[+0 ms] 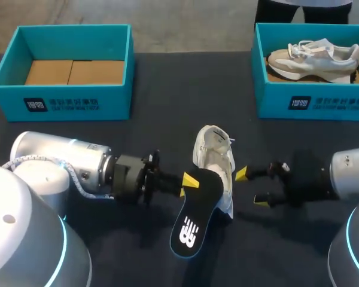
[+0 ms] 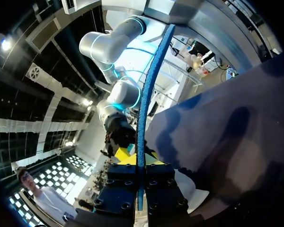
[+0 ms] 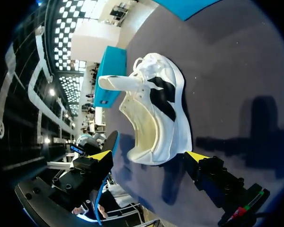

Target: Take the shoe out of the shoebox, open the shoe tongue, remove and reinsert the insole, then place the shoe into the shoebox

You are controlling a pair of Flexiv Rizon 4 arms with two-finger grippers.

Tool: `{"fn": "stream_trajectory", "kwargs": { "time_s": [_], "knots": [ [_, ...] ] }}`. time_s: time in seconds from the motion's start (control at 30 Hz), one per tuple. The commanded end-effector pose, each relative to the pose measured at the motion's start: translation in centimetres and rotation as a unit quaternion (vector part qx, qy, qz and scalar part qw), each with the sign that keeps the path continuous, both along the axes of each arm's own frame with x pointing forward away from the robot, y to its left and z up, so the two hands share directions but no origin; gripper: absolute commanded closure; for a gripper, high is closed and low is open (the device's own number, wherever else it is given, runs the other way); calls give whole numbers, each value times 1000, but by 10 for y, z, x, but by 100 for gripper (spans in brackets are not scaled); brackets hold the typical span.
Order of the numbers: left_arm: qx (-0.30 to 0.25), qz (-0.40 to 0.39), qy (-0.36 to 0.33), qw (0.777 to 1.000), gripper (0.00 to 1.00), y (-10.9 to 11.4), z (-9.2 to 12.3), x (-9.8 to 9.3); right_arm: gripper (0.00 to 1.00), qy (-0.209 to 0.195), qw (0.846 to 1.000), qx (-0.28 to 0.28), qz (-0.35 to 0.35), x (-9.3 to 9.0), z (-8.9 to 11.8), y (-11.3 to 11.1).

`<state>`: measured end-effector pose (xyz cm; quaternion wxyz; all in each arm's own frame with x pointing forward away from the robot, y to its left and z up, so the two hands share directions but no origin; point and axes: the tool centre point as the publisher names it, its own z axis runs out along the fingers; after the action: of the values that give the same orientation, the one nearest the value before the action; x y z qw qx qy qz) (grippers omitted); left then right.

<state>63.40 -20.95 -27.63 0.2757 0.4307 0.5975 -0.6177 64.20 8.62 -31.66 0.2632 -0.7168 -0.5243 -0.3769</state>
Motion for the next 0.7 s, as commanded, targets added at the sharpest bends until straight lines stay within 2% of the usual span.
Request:
{"fn": "stream_trajectory", "kwargs": {
  "time_s": [0.03,0.37,0.7],
  "knots": [
    [5,-1,0,1000,100,-4,-3,0,0,0,1000,-2,-9,-9,1,1],
    [8,2,6,1000,100,-8,-8,-2,0,-11,1000,6,-14,-14,3,3],
    [26,19,58,998,100,-13,1,2,0,-11,1000,6,-14,-14,3,3]
  ]
}}
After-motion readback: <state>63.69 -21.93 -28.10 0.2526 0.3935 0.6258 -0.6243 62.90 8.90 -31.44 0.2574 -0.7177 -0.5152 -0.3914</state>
